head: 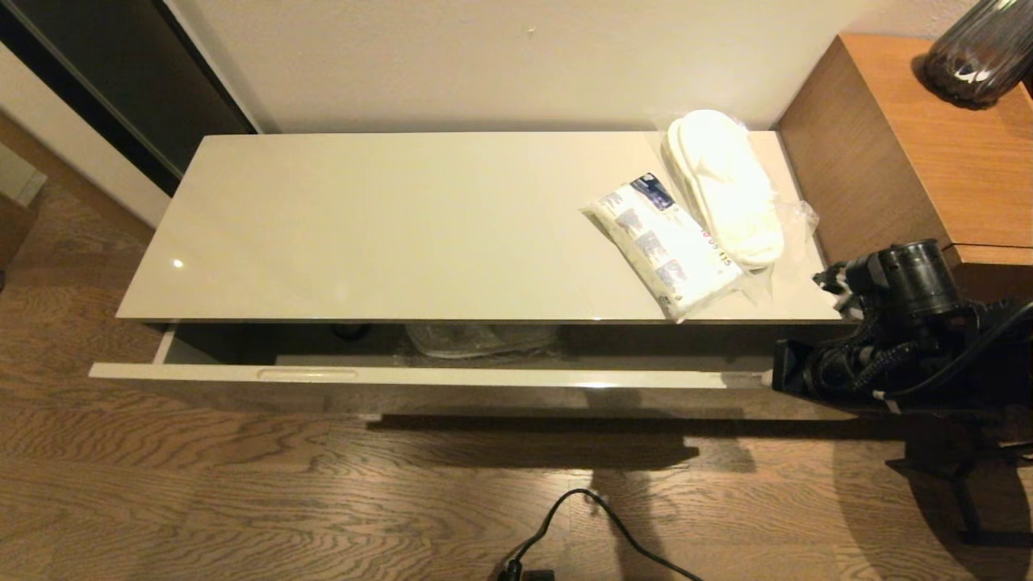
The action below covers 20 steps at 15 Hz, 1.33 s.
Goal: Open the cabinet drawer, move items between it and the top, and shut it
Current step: Open the drawer, then pick up the tissue on the table
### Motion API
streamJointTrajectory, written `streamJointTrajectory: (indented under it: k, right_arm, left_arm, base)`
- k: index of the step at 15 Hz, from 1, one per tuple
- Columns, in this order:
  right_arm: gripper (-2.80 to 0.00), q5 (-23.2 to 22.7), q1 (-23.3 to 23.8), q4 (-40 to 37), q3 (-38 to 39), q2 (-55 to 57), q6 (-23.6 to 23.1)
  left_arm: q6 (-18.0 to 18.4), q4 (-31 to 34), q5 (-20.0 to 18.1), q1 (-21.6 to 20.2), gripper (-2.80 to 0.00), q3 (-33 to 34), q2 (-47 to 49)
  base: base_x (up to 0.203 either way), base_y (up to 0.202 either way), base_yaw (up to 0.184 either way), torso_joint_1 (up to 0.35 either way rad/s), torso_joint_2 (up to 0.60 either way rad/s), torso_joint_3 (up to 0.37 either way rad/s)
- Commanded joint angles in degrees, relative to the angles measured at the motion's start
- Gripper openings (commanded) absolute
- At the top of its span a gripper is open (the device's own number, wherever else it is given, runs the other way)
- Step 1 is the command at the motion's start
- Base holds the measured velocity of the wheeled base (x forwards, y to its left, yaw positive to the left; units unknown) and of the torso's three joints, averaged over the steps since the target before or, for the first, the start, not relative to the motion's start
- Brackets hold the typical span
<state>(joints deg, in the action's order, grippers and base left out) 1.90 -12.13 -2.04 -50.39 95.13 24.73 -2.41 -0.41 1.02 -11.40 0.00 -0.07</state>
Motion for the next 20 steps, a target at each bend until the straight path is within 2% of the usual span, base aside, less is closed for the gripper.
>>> streamJointTrajectory:
  k: [1, 4, 7, 9, 12, 15, 20]
  right_arm:
    - [-2.8, -0.24, -0.64, 0.97, 3.64, -6.26, 0.86]
    - [-2.8, -0.47, -1.79, -2.77, 8.27, -16.46, 1.96]
    - [-2.8, -0.52, -2.29, -12.1, 9.67, -29.67, 3.33]
    - [-2.8, -0.5, -2.4, -20.9, 8.52, -39.2, 4.01]
    - [-2.8, -0.27, -2.46, -38.4, 4.53, -51.97, 4.48]
    - [-2.8, 0.27, -2.37, -48.82, 0.39, -56.59, 4.62]
    - [-2.8, 0.24, -2.43, -52.52, -3.63, -56.95, 4.18]
  left_arm:
    - [-0.05, -0.03, 0.03, -0.03, -2.8, 0.09, -2.22]
    - [-0.05, -0.04, 0.03, -0.03, -2.8, 0.09, -2.22]
    - [-0.05, -0.03, 0.03, -0.03, -2.8, 0.09, -2.22]
    - [-0.05, -0.12, 0.03, -0.03, -2.8, 0.09, -2.22]
    - [-0.05, -0.1, 0.03, -0.03, -2.8, 0.17, -2.22]
    - [-0.05, -0.03, 0.03, -0.03, -2.8, 0.09, -2.22]
    - [-0.05, -0.03, 0.03, -0.03, -2.8, 0.09, -2.22]
  base:
    - [0.0, 0.0, 0.0, 0.0, 0.0, 0.0]
    - [0.0, 0.0, 0.0, 0.0, 0.0, 0.0]
    - [0.0, 0.0, 0.0, 0.0, 0.0, 0.0]
    - [0.0, 0.0, 0.0, 0.0, 0.0, 0.0]
    - [0.0, 0.0, 0.0, 0.0, 0.0, 0.0]
    - [0.0, 0.0, 0.0, 0.0, 0.0, 0.0]
    - [0.0, 0.0, 0.0, 0.0, 0.0, 0.0]
